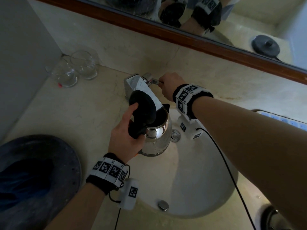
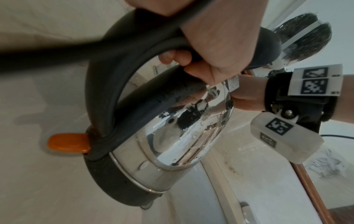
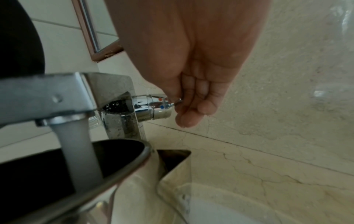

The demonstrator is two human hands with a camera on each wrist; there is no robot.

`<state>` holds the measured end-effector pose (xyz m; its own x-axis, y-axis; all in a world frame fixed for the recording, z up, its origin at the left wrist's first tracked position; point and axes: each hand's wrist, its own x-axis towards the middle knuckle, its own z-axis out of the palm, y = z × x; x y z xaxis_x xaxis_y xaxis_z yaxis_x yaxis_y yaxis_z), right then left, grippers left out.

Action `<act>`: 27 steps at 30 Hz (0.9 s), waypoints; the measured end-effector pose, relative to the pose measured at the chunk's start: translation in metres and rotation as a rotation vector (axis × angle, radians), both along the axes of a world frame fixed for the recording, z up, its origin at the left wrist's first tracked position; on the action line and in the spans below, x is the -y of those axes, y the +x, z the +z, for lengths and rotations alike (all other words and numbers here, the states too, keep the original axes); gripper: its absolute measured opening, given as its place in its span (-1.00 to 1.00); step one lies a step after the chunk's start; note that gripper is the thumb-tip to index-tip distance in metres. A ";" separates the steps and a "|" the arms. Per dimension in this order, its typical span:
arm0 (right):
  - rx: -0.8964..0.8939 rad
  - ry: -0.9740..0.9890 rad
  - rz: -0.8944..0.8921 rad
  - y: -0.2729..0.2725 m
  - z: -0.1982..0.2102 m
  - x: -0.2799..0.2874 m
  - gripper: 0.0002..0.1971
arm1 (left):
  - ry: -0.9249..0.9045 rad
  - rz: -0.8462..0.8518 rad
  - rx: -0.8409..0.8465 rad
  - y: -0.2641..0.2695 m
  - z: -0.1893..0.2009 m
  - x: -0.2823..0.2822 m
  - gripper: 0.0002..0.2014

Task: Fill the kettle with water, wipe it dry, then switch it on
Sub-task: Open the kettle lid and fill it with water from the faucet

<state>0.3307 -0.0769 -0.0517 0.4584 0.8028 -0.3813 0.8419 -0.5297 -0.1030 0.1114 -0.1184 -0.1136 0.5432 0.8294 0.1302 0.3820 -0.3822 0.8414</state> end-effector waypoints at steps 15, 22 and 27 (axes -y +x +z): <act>0.019 0.006 0.009 0.000 0.000 0.001 -0.76 | -0.013 -0.002 0.004 -0.001 -0.002 0.000 -0.09; -0.006 0.013 -0.012 0.000 0.000 0.001 -0.77 | -0.026 -0.008 0.001 -0.001 -0.002 0.000 -0.10; 0.010 0.011 0.005 0.000 -0.001 0.001 -0.76 | -0.030 -0.011 -0.004 -0.003 -0.002 0.000 -0.10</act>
